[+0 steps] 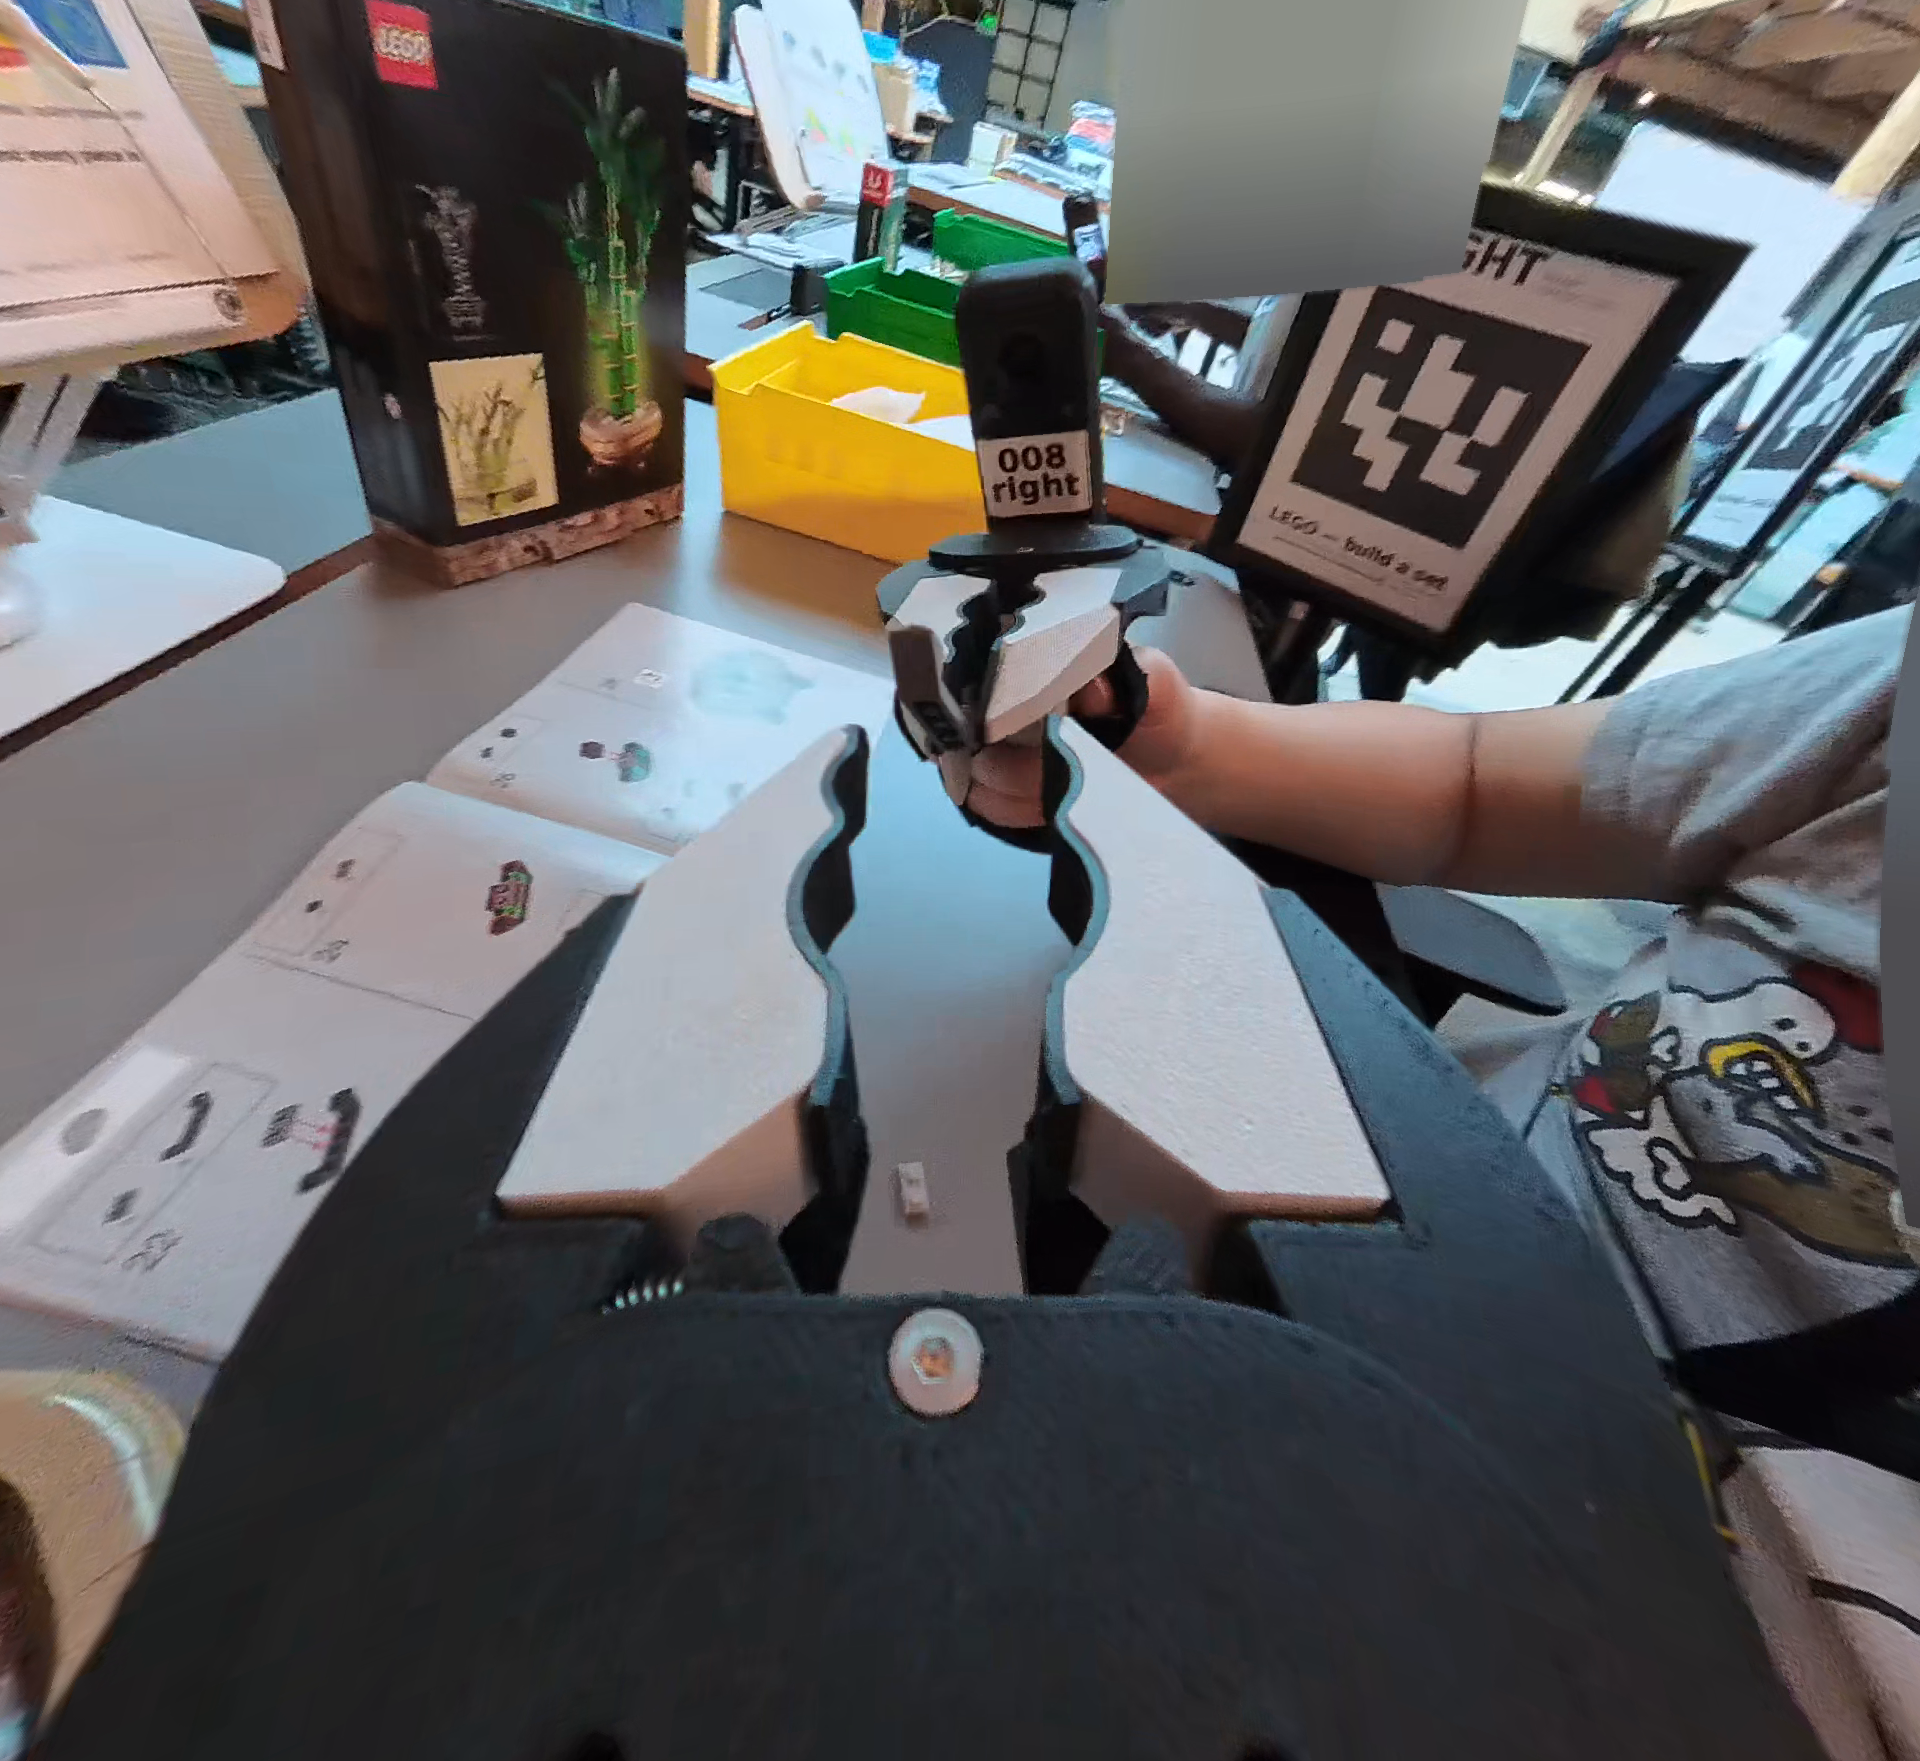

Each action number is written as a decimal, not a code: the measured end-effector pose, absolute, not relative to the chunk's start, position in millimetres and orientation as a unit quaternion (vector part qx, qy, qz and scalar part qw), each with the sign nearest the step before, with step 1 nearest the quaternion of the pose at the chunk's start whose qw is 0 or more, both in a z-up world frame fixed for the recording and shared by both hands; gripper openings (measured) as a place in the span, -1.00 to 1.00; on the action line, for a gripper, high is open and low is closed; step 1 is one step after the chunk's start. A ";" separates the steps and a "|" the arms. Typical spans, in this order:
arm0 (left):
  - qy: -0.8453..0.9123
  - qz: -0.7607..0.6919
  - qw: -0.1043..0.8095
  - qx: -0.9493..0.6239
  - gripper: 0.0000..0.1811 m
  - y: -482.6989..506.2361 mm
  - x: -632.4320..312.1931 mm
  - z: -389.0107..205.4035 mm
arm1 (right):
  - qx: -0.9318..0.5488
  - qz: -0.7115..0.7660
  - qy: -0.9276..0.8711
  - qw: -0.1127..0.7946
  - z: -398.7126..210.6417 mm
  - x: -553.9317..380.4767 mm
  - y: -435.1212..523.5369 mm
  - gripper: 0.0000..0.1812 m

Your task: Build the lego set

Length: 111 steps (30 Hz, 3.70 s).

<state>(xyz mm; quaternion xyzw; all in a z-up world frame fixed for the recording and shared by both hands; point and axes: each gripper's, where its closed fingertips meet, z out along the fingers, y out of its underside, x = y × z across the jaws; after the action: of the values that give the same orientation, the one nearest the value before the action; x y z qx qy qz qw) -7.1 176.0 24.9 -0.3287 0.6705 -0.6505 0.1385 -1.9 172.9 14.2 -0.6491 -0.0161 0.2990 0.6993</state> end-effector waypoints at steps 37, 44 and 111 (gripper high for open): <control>0.703 -0.627 0.128 -0.310 -0.93 175.5 -10.8 12.3 | -0.666 0.274 -0.056 0.692 4.3 -10.7 175.9 -0.75; 0.683 -0.630 0.182 -0.321 -0.94 215.9 -16.2 49.2 | -0.802 0.102 -0.315 0.497 -97.0 -40.4 156.9 -0.80; 0.642 -0.672 0.096 -0.355 -0.93 159.6 15.2 -56.5 | -0.759 0.270 -0.001 0.592 -26.1 17.0 160.2 -0.98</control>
<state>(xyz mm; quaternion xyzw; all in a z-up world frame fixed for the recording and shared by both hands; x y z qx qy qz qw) 15.2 159.6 -56.5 -0.3552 0.6424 -0.6723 0.0960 17.0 160.2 -26.1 -0.7593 -0.0008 0.2704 0.5919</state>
